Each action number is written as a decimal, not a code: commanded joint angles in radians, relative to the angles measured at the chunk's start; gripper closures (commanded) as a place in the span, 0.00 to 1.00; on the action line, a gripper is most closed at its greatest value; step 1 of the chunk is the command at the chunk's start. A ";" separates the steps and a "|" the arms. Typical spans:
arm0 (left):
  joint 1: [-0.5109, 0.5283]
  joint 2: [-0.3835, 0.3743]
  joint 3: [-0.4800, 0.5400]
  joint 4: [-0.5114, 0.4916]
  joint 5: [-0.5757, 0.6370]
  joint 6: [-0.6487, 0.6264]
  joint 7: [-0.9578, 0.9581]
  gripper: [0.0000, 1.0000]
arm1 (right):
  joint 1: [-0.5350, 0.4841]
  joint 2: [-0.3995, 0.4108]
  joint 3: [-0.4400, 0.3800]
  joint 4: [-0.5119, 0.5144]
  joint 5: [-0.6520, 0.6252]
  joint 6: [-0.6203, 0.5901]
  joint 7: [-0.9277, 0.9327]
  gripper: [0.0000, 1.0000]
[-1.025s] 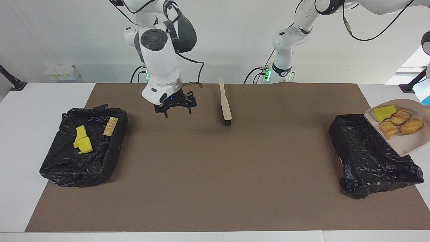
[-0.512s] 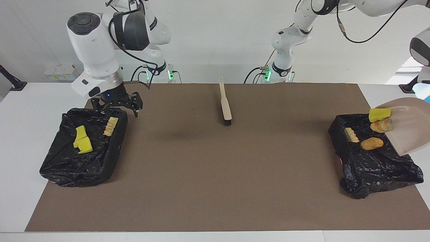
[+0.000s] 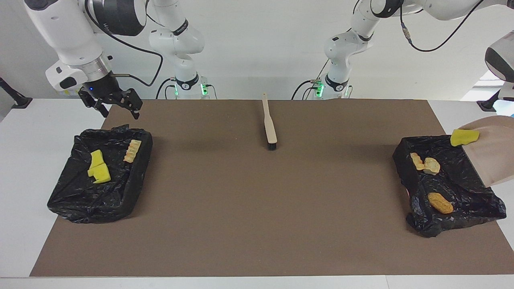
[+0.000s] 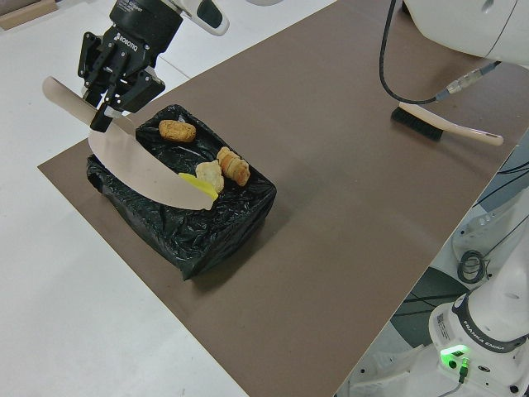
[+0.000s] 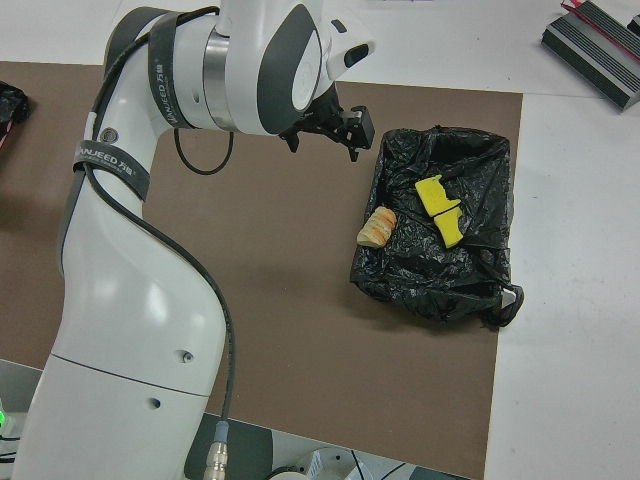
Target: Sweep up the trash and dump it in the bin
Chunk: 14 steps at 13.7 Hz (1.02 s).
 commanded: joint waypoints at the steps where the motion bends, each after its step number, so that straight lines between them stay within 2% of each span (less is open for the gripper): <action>1: -0.043 -0.019 0.012 -0.022 0.078 -0.003 -0.011 1.00 | -0.005 -0.023 0.005 -0.032 0.015 0.009 0.019 0.00; 3: -0.086 -0.043 0.012 -0.063 0.136 0.000 -0.094 1.00 | -0.005 -0.020 0.005 -0.028 0.015 0.012 0.016 0.00; 5: -0.136 -0.092 0.009 -0.149 0.248 0.017 -0.187 1.00 | -0.003 -0.020 0.005 -0.029 0.013 0.007 0.014 0.00; 9: -0.153 -0.112 0.008 -0.184 0.324 0.027 -0.250 1.00 | 0.008 -0.020 0.012 -0.028 0.015 0.007 0.011 0.00; 12: -0.170 -0.198 0.008 -0.327 0.381 0.093 -0.391 1.00 | 0.006 -0.020 0.012 -0.028 0.015 0.009 0.011 0.00; 14: -0.188 -0.221 0.008 -0.370 0.419 0.133 -0.434 1.00 | 0.008 -0.020 0.013 -0.028 0.015 0.009 0.011 0.00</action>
